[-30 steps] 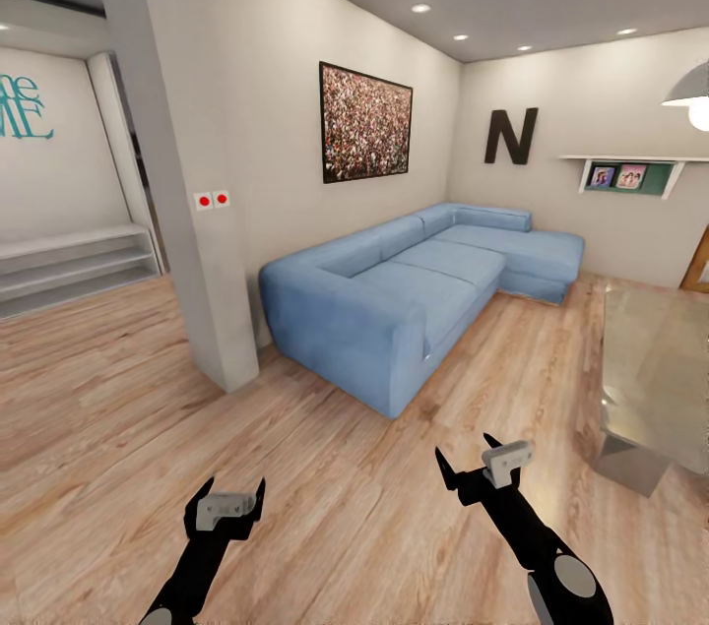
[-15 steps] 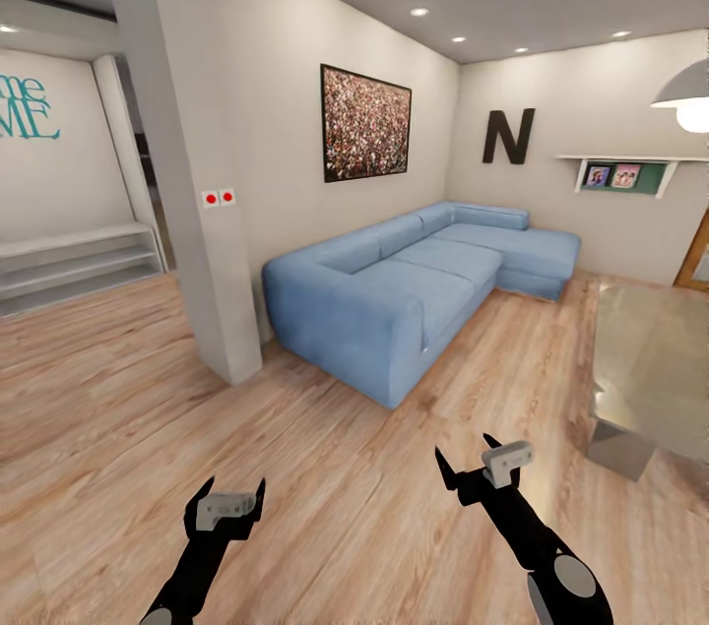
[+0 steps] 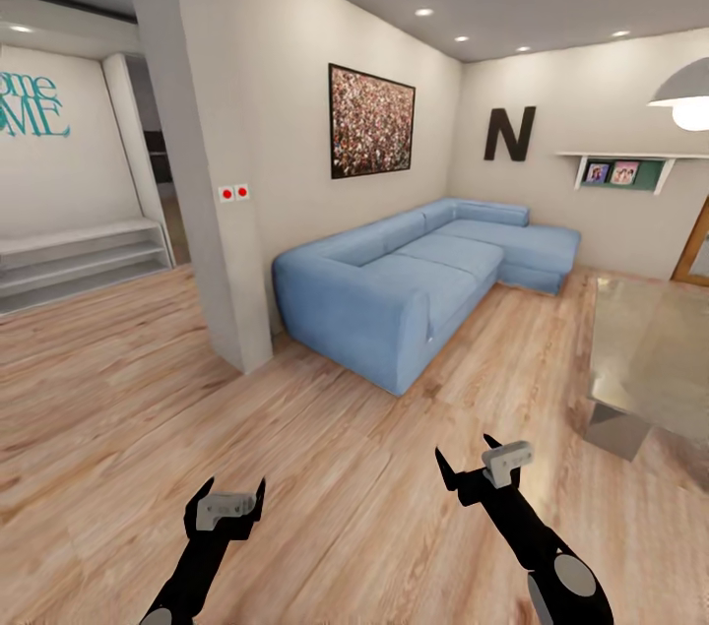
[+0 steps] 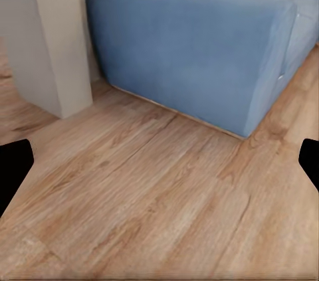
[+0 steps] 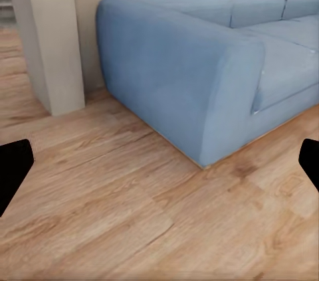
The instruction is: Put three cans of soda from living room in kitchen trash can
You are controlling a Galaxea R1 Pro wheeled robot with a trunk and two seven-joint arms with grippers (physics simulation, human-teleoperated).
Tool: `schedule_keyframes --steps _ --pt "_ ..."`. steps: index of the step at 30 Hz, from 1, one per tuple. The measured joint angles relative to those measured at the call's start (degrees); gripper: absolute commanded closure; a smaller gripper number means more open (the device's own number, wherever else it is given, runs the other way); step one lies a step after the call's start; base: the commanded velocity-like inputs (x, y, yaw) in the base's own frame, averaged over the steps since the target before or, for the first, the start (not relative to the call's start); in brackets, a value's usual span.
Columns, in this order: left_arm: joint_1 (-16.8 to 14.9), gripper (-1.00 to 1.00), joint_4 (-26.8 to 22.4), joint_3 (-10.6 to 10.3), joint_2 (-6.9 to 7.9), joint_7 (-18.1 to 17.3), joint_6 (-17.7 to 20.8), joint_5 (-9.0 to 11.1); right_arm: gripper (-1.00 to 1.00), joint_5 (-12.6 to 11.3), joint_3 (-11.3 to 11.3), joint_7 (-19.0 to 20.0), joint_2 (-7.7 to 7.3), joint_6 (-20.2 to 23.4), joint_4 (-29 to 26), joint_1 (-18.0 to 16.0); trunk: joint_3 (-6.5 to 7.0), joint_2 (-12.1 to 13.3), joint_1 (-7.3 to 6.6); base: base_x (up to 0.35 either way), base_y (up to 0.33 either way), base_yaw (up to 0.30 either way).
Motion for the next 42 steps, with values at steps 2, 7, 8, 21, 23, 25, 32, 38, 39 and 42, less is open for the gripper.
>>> schedule_keyframes --steps 2,7,8,21,23,25,32,38,39,42 --pt "0.0 -1.0 0.0 0.0 0.0 0.0 0.0 0.0 -1.0 -0.1 0.0 0.0 0.0 0.0 -0.1 0.0 -0.13 0.0 0.0 -0.164 0.144 -0.033" --pt "0.0 -1.0 0.1 -0.1 0.0 0.0 0.0 -0.1 -1.0 -0.2 0.0 0.2 0.0 -0.3 -0.1 0.0 -0.46 0.0 0.0 -0.14 0.13 -0.072" --pt "0.0 -1.0 0.1 -0.1 0.0 0.0 0.0 0.0 -1.0 -0.2 0.0 0.3 0.0 -0.4 -0.1 0.0 -0.53 0.0 0.0 -0.075 0.073 -0.105" --pt "0.0 -1.0 0.1 -0.3 0.0 0.0 -0.1 0.0 -1.0 -0.2 0.1 0.7 0.0 -0.7 -0.4 0.1 -0.91 0.0 0.0 -0.017 0.016 -0.041" --pt "0.0 -1.0 0.1 -0.3 0.0 0.0 -0.1 0.0 -1.0 -0.2 0.1 0.8 0.0 -0.8 -0.4 0.1 -0.91 0.0 0.0 -0.001 0.001 -0.002" --pt "0.0 -1.0 0.1 -0.3 0.0 0.0 -0.1 0.0 -1.0 -0.2 0.1 0.8 0.0 -0.8 -0.4 0.1 -0.91 0.0 0.0 0.0 0.0 -0.001" --pt "0.0 -1.0 0.1 -0.3 0.0 0.0 -0.1 -0.1 -1.0 -0.4 0.1 0.8 0.02 -0.6 -0.4 0.1 -0.92 0.0 0.0 0.0 0.023 0.0" --pt "0.0 -1.0 0.1 -0.4 0.0 0.0 0.0 -0.1 -1.0 -0.6 0.1 0.5 0.14 -0.1 -0.4 0.1 -0.92 0.0 0.0 0.0 0.152 0.0" --pt "0.0 -1.0 0.1 -0.4 0.0 0.0 0.0 -0.1 -1.0 -0.6 0.1 0.4 0.15 -0.1 -0.4 0.1 -0.92 0.0 0.0 0.0 0.197 -0.006" --pt "0.0 -1.0 0.1 -0.4 0.0 0.0 0.0 -0.1 -1.0 -0.6 0.1 0.4 0.16 -0.1 -0.4 0.1 -0.97 0.0 0.0 0.0 0.206 -0.034"
